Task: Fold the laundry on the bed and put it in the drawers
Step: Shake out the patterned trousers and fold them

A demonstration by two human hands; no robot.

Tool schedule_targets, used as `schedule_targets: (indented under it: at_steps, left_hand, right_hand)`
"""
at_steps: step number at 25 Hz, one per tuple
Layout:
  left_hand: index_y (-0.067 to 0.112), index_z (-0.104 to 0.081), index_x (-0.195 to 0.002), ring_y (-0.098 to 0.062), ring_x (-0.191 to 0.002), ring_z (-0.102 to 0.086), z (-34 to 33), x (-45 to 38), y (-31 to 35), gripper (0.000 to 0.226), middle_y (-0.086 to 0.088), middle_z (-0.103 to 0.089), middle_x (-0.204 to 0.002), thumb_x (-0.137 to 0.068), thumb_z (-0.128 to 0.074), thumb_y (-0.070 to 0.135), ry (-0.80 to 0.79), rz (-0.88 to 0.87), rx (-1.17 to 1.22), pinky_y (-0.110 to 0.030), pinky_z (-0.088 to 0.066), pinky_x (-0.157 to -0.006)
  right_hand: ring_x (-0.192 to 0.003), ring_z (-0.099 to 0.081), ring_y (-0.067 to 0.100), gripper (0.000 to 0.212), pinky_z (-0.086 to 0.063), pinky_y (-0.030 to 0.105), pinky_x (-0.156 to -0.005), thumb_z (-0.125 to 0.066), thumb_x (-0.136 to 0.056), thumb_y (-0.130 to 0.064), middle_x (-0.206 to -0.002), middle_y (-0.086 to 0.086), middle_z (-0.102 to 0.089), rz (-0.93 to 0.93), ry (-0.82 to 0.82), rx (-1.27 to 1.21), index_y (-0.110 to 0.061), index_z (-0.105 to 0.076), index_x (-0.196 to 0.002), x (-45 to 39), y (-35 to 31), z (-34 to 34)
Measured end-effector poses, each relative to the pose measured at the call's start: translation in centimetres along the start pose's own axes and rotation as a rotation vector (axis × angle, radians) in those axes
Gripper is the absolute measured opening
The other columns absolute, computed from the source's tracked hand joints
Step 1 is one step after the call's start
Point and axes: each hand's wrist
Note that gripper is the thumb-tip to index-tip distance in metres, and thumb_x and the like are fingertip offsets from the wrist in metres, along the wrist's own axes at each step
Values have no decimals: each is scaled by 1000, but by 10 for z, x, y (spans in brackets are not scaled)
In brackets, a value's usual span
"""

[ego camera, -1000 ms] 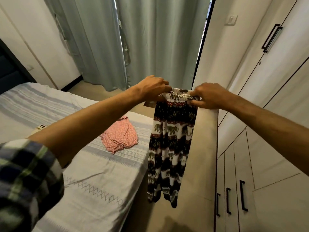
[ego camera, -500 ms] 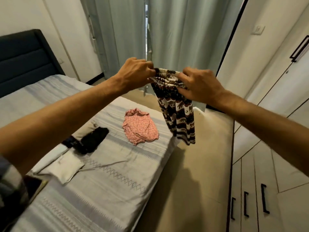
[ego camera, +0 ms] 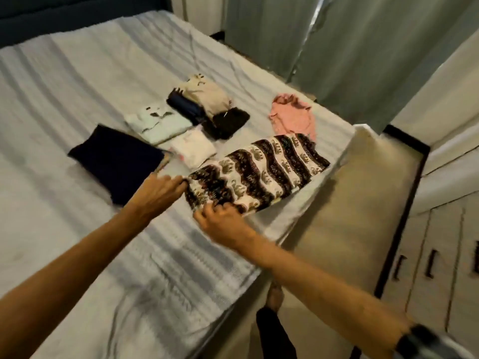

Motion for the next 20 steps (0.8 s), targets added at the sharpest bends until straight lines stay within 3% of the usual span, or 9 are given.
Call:
schedule_targets:
  at_steps: [2, 5, 8, 10, 11, 13, 16, 18, 20]
  left_hand:
    - [4, -72, -90, -33, -58, -66, -68, 111, 4, 49, -13, -63, -74, -47, -89, -10, -116, 119, 64, -36, -44, -47]
    - [0, -76, -98, -37, -81, -73, -168, 268, 21, 64, -19, -72, -94, -36, -87, -16, -235, 296, 113, -50, -53, -58]
    - [3, -74, -120, -40, -107, -72, -232, 386, 43, 80, -20, -72, -122, -43, -85, -16, -389, 497, 174, -64, -52, -77]
    - [12, -61, -142, -36, -133, -58, -245, 431, 53, 85, -12, -57, -149, -62, -85, -4, -496, 606, 237, -64, -46, -95]
    - [14, -55, -149, -36, -140, -51, -249, 449, 55, 81, -11, -49, -157, -73, -80, 1, -512, 666, 301, -62, -44, -101]
    - [10, -63, -139, -43, -132, -56, -246, 471, 64, 61, -19, -52, -153, -81, -73, -2, -454, 831, 558, -59, -50, -100]
    - [18, -76, -96, -38, -97, -66, -216, 476, 88, 33, -18, -73, -112, -80, -63, -8, -127, 1207, 713, -48, -57, -78]
    - [23, -68, -97, -30, -90, -58, -196, 457, 110, 23, -7, -67, -96, -88, -62, 3, -116, 1149, 667, -43, -52, -71]
    - [23, -67, -106, -23, -93, -56, -197, 427, 134, 15, -1, -66, -99, -94, -64, 15, -149, 902, 704, -40, -50, -77]
  right_hand:
    - [-68, -66, 15, 42, -51, 31, -58, -27, -95, -11, -96, 2, -65, 61, -135, -64, -18, -59, -122, -24, -109, -59]
    - [-67, -68, 13, 42, -51, 29, -61, -32, -89, -12, -92, -4, -66, 203, -312, -118, -25, -62, -116, -47, -259, -139]
    - [-64, -67, 12, 39, -51, 28, -62, -36, -87, -9, -87, -4, -66, 304, -431, -165, -27, -62, -108, -54, -365, -184]
    - [-67, -67, 12, 36, -52, 29, -66, -38, -89, -9, -90, -4, -66, 315, -435, -182, -25, -58, -113, -53, -402, -192]
    - [-70, -69, 14, 34, -53, 32, -69, -41, -91, -11, -93, -3, -66, 321, -426, -197, -24, -54, -119, -52, -415, -192]
    - [-79, -71, 20, 40, -56, 38, -78, -48, -95, -16, -104, 3, -68, 372, -321, -245, -18, -41, -135, -46, -427, -196]
    - [-99, -69, 28, 67, -53, 44, -88, -62, -94, -22, -124, 11, -65, 363, -352, -480, -14, -28, -151, -23, -409, -193]
    - [-109, -64, 29, 67, -49, 45, -93, -62, -95, -25, -130, 11, -62, 332, -362, -497, -14, -30, -153, -10, -378, -198]
    - [-118, -59, 29, 56, -46, 49, -102, -55, -99, -21, -133, 12, -61, 237, -390, -391, -15, -35, -151, -3, -329, -210]
Point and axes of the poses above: each hand's wrist, its own x-axis away from the middle knuckle, its own z-axis out of the back of the hand, y = z × x
